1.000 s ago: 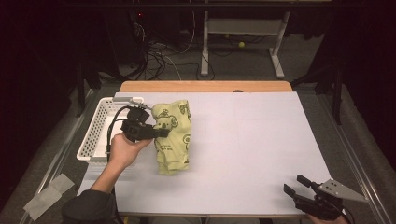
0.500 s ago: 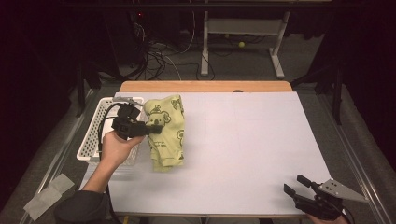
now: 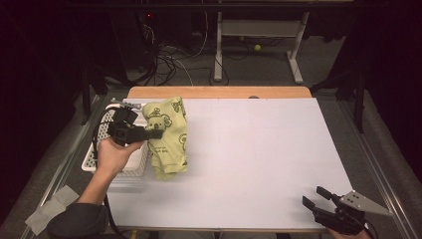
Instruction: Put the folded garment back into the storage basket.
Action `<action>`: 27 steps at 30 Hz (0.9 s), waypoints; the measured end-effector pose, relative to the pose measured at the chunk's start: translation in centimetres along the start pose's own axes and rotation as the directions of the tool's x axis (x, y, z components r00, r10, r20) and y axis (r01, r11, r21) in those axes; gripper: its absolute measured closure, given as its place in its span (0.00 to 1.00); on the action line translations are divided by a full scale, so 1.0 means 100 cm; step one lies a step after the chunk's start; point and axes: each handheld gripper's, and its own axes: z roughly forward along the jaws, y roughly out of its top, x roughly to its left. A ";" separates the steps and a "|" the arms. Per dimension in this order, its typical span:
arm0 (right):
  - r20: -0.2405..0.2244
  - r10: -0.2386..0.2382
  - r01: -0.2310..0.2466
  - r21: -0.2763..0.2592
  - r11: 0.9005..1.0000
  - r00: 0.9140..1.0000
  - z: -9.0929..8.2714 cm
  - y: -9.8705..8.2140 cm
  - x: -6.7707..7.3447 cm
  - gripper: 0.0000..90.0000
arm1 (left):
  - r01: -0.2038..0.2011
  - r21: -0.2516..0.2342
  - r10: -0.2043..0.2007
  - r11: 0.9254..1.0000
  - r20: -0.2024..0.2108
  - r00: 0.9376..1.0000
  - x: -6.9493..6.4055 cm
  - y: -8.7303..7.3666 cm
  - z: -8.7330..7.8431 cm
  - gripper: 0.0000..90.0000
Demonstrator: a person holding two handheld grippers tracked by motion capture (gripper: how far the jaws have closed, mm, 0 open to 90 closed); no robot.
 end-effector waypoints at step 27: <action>0.007 0.008 -0.008 0.004 1.000 1.000 0.000 0.000 0.000 0.37 | 0.071 -0.053 -0.073 0.996 -0.031 0.997 0.029 -0.008 -0.035 0.73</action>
